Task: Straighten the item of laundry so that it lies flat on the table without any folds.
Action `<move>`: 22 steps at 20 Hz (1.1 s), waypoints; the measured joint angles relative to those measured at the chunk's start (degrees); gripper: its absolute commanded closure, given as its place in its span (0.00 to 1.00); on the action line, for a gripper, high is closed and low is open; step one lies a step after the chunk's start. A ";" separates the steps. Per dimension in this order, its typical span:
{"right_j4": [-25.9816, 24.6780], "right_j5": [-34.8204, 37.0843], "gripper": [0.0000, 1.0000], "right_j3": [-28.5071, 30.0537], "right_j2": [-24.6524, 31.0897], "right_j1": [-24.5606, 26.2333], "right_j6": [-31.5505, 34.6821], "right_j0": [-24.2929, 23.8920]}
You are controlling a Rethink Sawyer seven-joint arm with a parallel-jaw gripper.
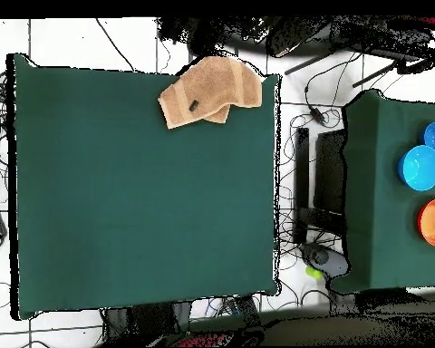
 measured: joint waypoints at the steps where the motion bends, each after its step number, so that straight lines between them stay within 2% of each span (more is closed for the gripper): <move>1: 0.01 0.00 1.00 -0.02 0.01 -0.01 0.00 0.00; 7: -0.02 -0.45 1.00 -0.30 0.49 -0.01 0.00 -0.01; 13: -2.09 1.21 1.00 -0.28 0.21 -0.20 0.00 0.03; 22: -1.05 1.30 1.00 -0.60 0.55 -0.05 -0.01 0.07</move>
